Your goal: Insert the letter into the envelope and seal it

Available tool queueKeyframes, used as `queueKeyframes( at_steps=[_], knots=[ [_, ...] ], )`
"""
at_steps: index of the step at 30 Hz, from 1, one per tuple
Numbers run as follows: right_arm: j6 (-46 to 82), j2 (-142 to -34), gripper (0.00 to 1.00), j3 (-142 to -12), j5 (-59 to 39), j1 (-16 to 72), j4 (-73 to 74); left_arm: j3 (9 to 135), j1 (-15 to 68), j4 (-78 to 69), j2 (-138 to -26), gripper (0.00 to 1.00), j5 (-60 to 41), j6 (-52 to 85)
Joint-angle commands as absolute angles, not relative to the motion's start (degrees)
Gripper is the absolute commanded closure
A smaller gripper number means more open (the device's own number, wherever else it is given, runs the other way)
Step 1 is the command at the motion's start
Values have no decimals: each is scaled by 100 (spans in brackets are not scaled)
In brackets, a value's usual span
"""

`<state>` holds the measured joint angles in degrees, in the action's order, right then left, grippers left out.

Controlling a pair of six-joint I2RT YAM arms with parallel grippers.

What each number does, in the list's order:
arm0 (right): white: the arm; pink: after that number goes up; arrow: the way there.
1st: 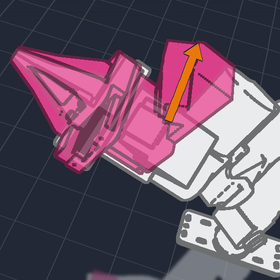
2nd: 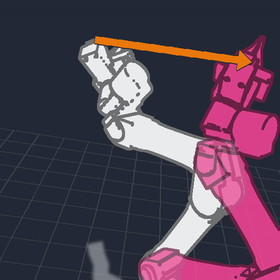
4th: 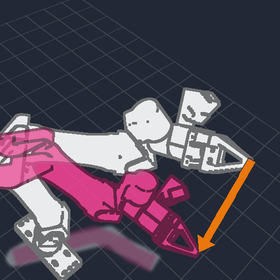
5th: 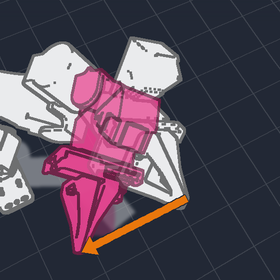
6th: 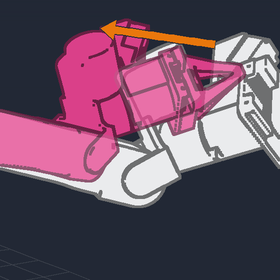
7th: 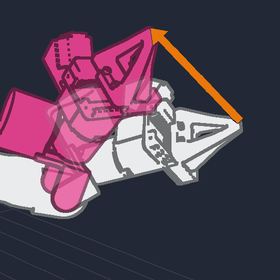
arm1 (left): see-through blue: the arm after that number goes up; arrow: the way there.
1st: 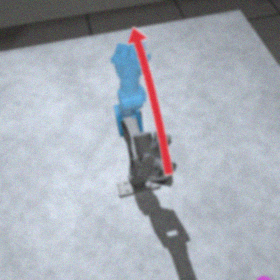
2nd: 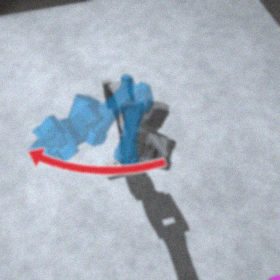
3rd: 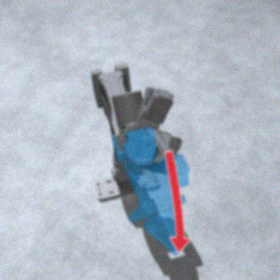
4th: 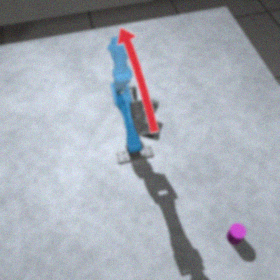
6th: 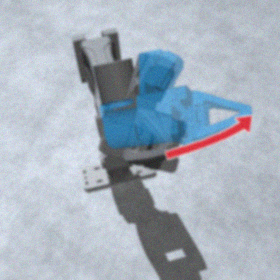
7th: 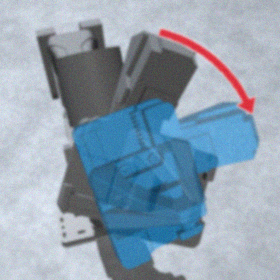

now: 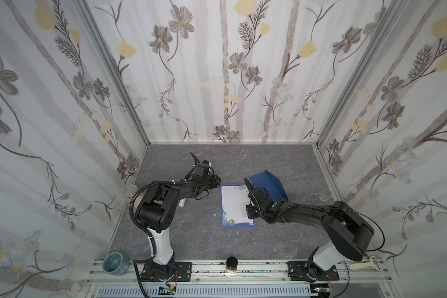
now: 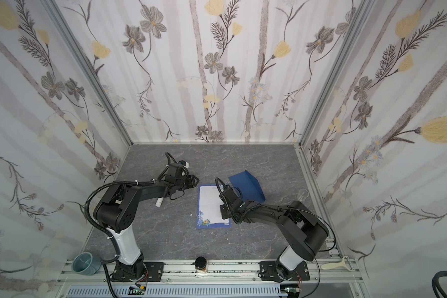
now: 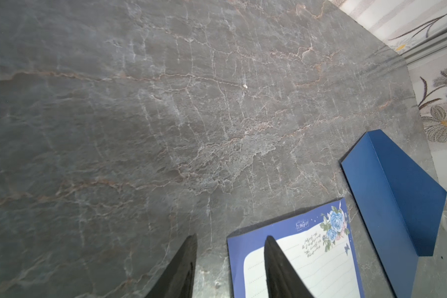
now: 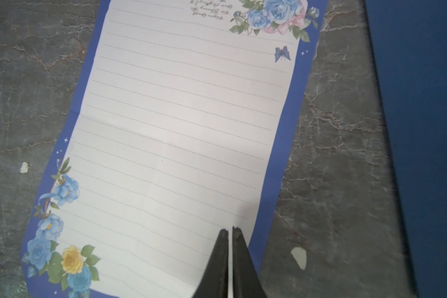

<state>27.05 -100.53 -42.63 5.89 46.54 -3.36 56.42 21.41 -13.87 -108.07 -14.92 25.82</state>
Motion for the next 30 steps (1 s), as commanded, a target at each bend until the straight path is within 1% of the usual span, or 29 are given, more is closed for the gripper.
queueKeyframes(
  at_steps=[1,4,14,21,30],
  knots=[
    [2852,-10183,92,-4150,562,4658,-167,5806,2145,-1495,-10966,56,-1632,2497],
    [2866,-10246,92,-4107,583,4658,-141,5922,2136,-1440,-11050,53,-1662,2429],
    [2801,-10261,92,-4060,694,4657,-124,6126,2054,-1048,-11248,51,-1885,2079],
    [2767,-10248,92,-4098,720,4654,-149,6318,2017,-715,-11501,48,-2366,1875],
    [2762,-10234,92,-4157,736,4658,-167,6090,2017,-537,-11389,50,-2636,1802]
  ],
)
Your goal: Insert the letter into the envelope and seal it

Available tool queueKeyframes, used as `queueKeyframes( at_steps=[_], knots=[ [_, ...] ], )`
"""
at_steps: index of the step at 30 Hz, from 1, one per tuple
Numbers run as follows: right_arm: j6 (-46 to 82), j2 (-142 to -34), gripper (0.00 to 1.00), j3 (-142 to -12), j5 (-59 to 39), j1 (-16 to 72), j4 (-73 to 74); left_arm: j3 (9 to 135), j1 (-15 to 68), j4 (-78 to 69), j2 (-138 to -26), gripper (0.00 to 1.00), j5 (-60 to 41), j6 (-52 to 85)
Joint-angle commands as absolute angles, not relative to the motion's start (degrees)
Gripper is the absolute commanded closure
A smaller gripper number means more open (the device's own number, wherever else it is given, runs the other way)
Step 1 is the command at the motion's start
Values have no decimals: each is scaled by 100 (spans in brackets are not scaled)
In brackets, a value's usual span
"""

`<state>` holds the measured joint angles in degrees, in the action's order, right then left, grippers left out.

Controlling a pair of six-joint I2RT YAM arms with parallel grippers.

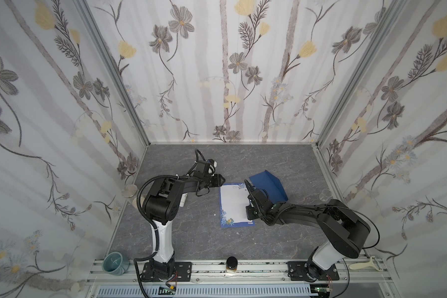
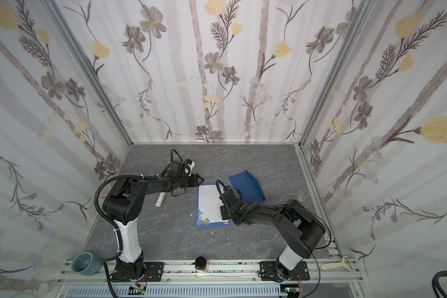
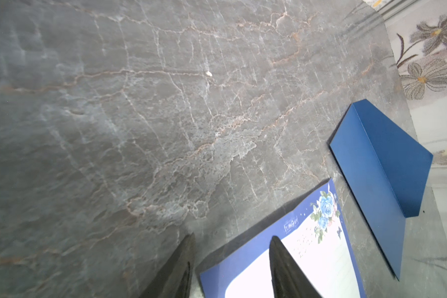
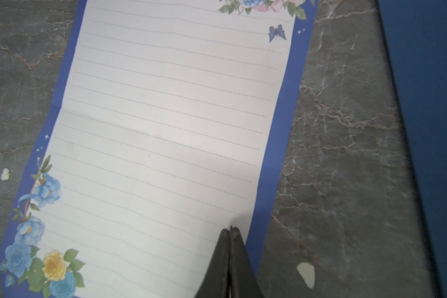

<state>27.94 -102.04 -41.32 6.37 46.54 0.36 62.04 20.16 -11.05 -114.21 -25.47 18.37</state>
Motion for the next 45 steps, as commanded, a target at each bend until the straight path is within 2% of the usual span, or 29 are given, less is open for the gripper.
queueKeyframes(
  at_steps=[1,25,45],
  knots=[
    [2765,-10225,92,-4157,738,4658,-172,6048,2020,-528,-11356,51,-2649,1794],
    [2713,-10292,92,-4192,798,4658,-119,6021,2030,-534,-11145,59,-3813,1932],
    [2732,-10861,92,-4623,1009,4658,24,5785,2065,-554,-10515,62,-4073,2101]
  ],
)
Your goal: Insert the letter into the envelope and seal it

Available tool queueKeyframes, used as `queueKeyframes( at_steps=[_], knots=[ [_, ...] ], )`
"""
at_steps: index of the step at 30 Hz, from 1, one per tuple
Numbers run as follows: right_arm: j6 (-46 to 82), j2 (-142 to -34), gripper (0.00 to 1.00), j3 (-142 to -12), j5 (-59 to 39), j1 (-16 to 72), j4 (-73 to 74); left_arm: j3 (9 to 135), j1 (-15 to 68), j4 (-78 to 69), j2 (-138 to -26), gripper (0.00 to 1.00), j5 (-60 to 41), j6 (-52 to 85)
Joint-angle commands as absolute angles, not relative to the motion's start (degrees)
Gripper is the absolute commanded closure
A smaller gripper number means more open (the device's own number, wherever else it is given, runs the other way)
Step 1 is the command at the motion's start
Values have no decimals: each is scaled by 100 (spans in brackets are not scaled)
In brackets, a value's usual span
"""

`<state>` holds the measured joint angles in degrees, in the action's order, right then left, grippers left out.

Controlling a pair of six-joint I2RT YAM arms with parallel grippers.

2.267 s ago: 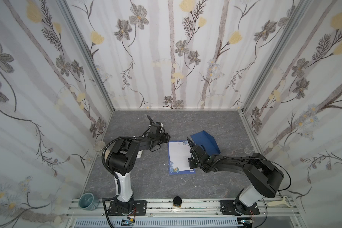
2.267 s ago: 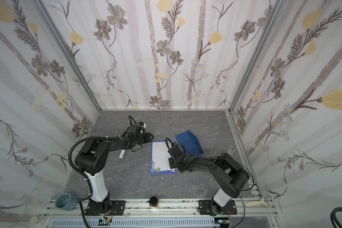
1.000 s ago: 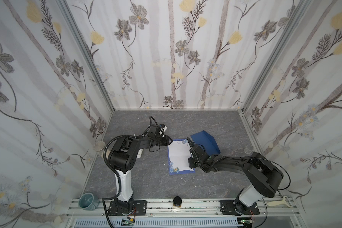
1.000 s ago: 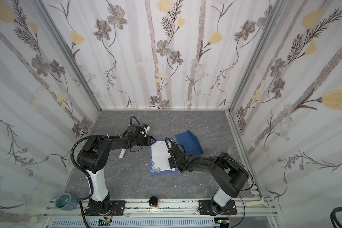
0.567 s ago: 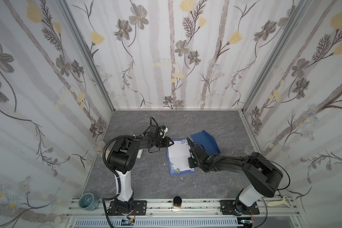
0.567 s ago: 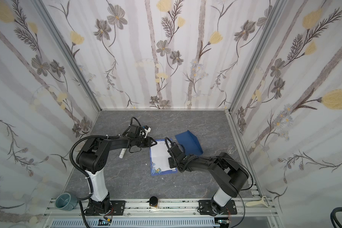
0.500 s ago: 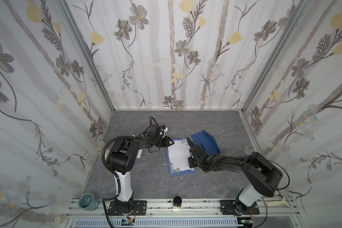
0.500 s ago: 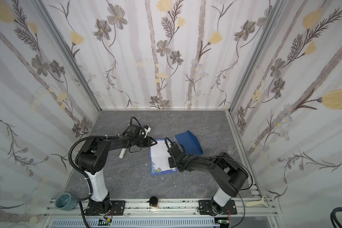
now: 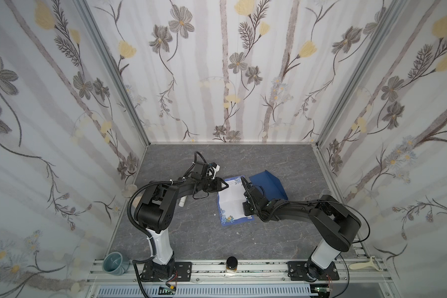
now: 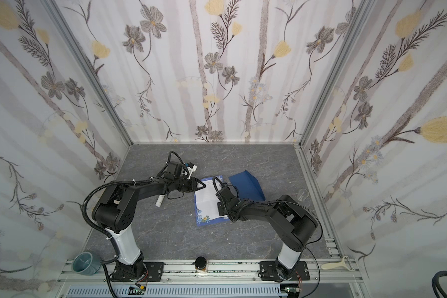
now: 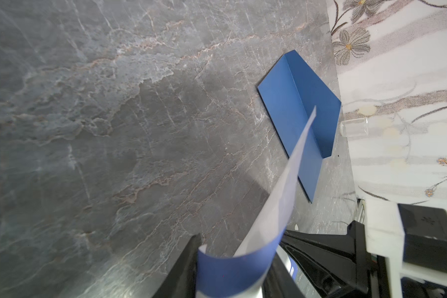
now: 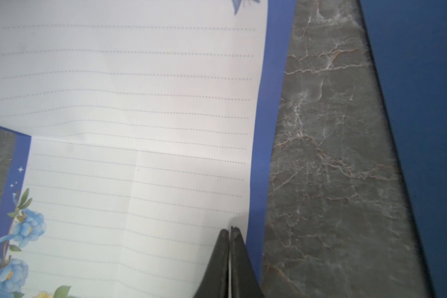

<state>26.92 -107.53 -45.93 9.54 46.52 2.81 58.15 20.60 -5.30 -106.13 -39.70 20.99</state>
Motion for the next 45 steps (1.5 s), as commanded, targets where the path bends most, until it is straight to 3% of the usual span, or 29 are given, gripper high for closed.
queueKeyframes(
  at_steps=[1,14,32,45],
  knots=[
    [2733,-10887,92,-4632,1039,4657,27,5767,2065,-554,-10489,62,-4080,2101],
    [2645,-11096,92,-4771,1138,4658,70,5542,2079,-554,-10128,58,-4167,2153],
    [2481,-11162,93,-4947,1161,4652,192,5319,2345,-554,-10000,61,-3808,2197],
    [2399,-10565,91,-5011,1166,4658,-94,5171,2364,-554,-9901,62,-3507,2171]
  ],
)
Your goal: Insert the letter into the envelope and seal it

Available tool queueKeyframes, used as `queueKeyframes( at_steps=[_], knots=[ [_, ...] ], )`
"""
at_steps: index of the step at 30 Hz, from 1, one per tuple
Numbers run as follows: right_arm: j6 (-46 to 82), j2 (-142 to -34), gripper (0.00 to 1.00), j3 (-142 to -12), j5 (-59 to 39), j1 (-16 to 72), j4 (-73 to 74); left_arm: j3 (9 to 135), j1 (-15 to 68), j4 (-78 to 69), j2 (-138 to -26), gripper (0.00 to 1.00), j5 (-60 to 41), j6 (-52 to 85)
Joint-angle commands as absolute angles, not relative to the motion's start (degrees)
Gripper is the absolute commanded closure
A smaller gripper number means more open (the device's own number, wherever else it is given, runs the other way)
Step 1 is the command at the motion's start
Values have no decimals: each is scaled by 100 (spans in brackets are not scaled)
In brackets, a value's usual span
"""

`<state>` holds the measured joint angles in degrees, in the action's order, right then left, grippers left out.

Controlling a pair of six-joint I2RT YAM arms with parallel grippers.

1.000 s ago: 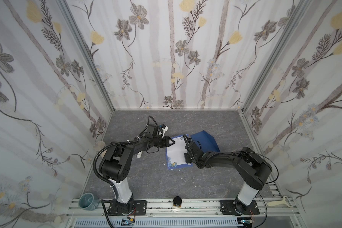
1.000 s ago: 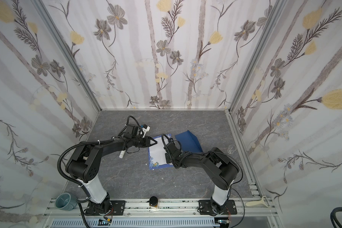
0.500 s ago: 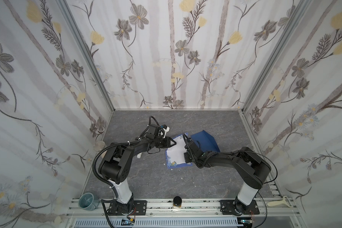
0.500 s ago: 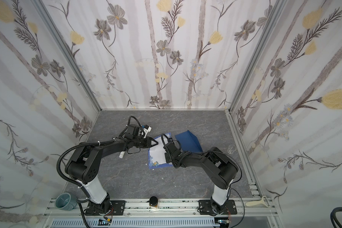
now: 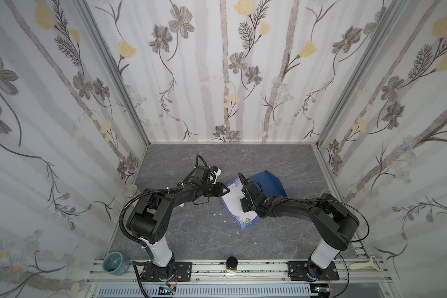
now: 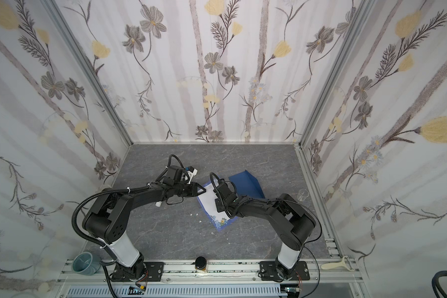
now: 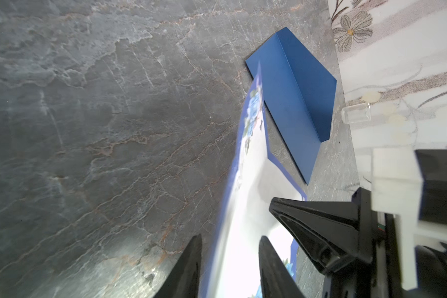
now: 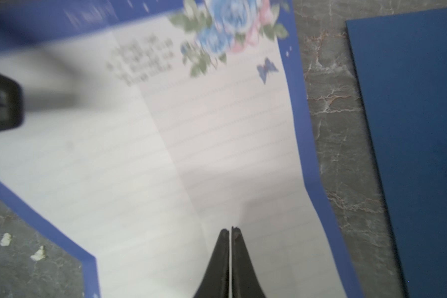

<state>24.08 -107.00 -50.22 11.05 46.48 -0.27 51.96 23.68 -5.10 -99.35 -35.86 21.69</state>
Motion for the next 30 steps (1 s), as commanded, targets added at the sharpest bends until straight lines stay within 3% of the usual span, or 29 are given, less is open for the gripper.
queueKeyframes(
  at_steps=[1,17,30],
  knots=[
    [2398,-10503,91,-4995,1176,4658,-128,5175,2369,-554,-9896,62,-3513,2171],
    [2876,-8912,89,-3599,1315,4632,-897,5198,2369,-561,-9971,62,-3556,2153],
    [3007,-9444,91,-3362,1043,4640,-272,5257,2391,-554,-9959,62,-3646,2171]
  ],
)
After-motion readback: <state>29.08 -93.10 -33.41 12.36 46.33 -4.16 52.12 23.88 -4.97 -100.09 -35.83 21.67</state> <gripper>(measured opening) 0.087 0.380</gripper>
